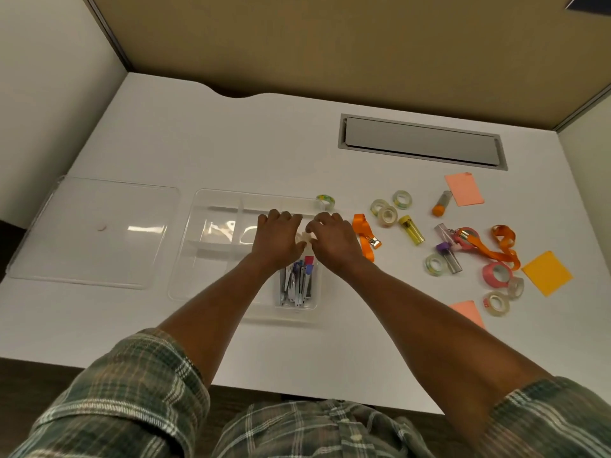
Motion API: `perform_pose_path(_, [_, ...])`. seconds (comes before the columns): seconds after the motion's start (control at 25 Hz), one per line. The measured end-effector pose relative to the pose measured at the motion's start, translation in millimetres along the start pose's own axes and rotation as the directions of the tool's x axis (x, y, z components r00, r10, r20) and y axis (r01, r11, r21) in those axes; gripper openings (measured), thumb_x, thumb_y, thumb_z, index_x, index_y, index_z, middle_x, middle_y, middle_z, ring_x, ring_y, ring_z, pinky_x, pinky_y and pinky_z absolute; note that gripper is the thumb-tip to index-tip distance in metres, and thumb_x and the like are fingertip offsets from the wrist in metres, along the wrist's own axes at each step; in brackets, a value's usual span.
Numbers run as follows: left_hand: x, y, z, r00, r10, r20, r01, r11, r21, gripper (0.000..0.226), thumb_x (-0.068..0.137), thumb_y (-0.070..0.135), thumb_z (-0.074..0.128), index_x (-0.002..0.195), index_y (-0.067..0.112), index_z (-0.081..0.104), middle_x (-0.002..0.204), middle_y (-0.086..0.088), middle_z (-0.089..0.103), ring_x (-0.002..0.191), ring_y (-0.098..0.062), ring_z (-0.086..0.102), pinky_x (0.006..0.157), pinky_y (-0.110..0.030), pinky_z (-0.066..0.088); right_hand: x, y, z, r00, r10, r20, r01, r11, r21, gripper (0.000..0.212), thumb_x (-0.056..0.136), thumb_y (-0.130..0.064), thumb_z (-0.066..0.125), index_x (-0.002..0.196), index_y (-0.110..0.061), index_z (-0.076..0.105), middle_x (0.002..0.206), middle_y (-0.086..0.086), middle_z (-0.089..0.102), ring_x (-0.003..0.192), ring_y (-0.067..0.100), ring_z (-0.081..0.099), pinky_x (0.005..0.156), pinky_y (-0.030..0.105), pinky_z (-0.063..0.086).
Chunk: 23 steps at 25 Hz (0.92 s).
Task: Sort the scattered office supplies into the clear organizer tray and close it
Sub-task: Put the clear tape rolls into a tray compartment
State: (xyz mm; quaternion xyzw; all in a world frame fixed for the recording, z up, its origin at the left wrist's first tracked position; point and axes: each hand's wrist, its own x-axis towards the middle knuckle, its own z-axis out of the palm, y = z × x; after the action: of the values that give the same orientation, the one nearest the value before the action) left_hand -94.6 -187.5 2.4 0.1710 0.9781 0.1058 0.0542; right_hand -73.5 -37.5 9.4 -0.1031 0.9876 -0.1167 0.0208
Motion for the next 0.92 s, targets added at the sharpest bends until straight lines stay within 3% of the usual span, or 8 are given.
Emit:
perform_pose_path(0.28, [7, 31, -1, 0.996, 0.045, -0.080, -0.053, 0.994, -0.096, 0.048, 0.086, 0.037, 0.065, 0.129, 0.015, 0.059, 0.123, -0.008, 0.063, 0.114, -0.029, 0.055, 0.095, -0.043, 0.039, -33, 36, -6, 0.975, 0.129, -0.181, -0.092, 0.976, 0.197, 0.027, 0.084, -0.025, 0.070, 0.109, -0.015, 0.069, 0.110, 0.005, 0.066, 0.100, 0.026, 0.061, 0.080, 0.037, 0.049])
perform_pose_path(0.44, [16, 68, 4, 0.984, 0.146, -0.103, -0.154, 0.986, -0.071, 0.044, 0.083, 0.035, 0.068, 0.121, 0.013, 0.064, 0.114, -0.011, 0.065, 0.103, -0.032, 0.059, 0.087, -0.043, 0.043, -65, 74, -10, 0.946, 0.248, -0.208, -0.215, 0.962, 0.169, 0.027, 0.084, -0.026, 0.069, 0.109, -0.017, 0.068, 0.108, 0.006, 0.066, 0.093, 0.029, 0.061, 0.075, 0.039, 0.048])
perform_pose_path(0.56, [29, 98, 13, 0.971, 0.228, -0.074, -0.232, 0.972, -0.047, 0.041, 0.081, 0.035, 0.067, 0.116, 0.014, 0.064, 0.108, -0.009, 0.064, 0.097, -0.031, 0.059, 0.080, -0.041, 0.043, -93, 107, -14, 0.916, 0.370, -0.155, -0.353, 0.927, 0.127, 0.027, 0.086, -0.026, 0.069, 0.112, -0.018, 0.068, 0.114, 0.005, 0.066, 0.101, 0.028, 0.060, 0.079, 0.040, 0.048])
perform_pose_path(0.64, [39, 120, 21, 0.966, 0.257, -0.003, -0.257, 0.966, -0.038, 0.041, 0.080, 0.034, 0.064, 0.116, 0.015, 0.063, 0.113, -0.007, 0.062, 0.100, -0.031, 0.057, 0.080, -0.040, 0.040, -113, 130, -16, 0.891, 0.440, -0.110, -0.431, 0.897, 0.098, 0.030, 0.087, -0.025, 0.069, 0.116, -0.018, 0.067, 0.122, 0.006, 0.064, 0.111, 0.029, 0.058, 0.086, 0.041, 0.049])
perform_pose_path(0.76, [53, 154, 36, 0.943, 0.306, 0.132, -0.314, 0.948, 0.047, 0.049, 0.084, 0.037, 0.061, 0.127, 0.014, 0.058, 0.137, -0.009, 0.052, 0.116, -0.033, 0.052, 0.092, -0.042, 0.038, -138, 161, -18, 0.860, 0.510, -0.025, -0.508, 0.859, 0.061, 0.040, 0.089, -0.024, 0.066, 0.128, -0.018, 0.062, 0.140, 0.008, 0.055, 0.128, 0.032, 0.049, 0.100, 0.045, 0.044])
perform_pose_path(0.92, [69, 182, 52, 0.924, 0.292, 0.246, -0.340, 0.923, 0.180, 0.055, 0.087, 0.045, 0.057, 0.132, 0.015, 0.053, 0.155, -0.011, 0.033, 0.124, -0.034, 0.046, 0.101, -0.047, 0.035, -158, 181, -17, 0.871, 0.488, 0.064, -0.491, 0.870, 0.042, 0.042, 0.093, -0.023, 0.060, 0.135, -0.017, 0.057, 0.148, 0.006, 0.049, 0.133, 0.029, 0.046, 0.102, 0.043, 0.044])
